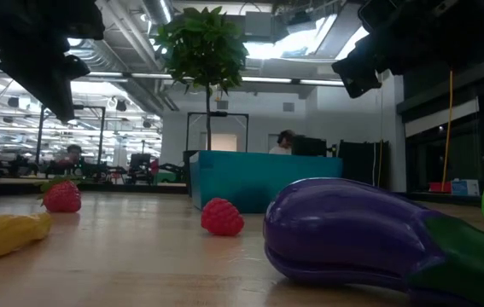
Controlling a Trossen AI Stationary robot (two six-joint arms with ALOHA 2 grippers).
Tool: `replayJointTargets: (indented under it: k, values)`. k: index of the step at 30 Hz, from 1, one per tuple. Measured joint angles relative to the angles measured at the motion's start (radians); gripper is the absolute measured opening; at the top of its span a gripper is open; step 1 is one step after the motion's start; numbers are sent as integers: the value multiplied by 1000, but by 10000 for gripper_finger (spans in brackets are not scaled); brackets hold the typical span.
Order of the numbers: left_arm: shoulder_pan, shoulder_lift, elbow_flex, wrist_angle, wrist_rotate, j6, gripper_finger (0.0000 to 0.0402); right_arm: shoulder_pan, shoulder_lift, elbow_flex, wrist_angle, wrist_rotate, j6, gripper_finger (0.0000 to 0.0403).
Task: Pick and placing Produce into tupperware
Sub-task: Put the blackberry into the blue bin
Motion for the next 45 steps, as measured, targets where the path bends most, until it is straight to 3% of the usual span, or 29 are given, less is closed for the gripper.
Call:
replayJointTargets:
  k: [6, 17, 22, 36, 45]
  values:
    - [0, 0, 0, -3, -4, -24, 32, 0, 0, 0, 0, 0, 0, 207]
    - [1, 1, -142, -2, -45, -154, 170, 0, 0, 0, -1, 0, 0, 207]
    - [1, 1, -169, 46, -44, -127, 207, 0, 0, 0, -1, 0, 0, 207]
    - [1, 1, -173, 93, -8, -95, 201, 0, 0, 0, -1, 0, -4, 207]
    - [1, 1, -276, 258, -44, -11, 192, 0, 0, 0, -1, 0, -2, 207]
